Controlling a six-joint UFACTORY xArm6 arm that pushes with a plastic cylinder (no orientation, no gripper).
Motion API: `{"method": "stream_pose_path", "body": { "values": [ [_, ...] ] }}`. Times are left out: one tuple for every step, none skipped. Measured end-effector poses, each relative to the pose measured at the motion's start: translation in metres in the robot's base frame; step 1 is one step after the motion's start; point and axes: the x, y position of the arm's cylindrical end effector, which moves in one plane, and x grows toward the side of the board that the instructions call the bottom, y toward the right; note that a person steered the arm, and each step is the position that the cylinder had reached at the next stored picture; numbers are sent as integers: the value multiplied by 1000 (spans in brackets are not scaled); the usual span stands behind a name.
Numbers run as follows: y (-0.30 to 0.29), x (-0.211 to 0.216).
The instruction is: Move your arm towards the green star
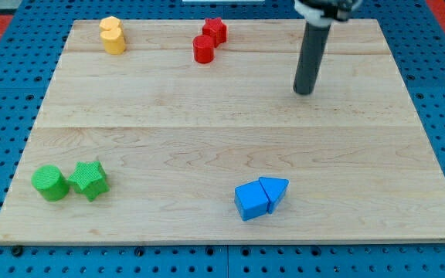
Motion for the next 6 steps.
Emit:
{"method": "stream_pose_path", "body": {
  "values": [
    [-43, 66],
    [-100, 123],
    [-157, 151],
    [-174, 173],
    [-223, 197],
    [-236, 185]
  ]
}}
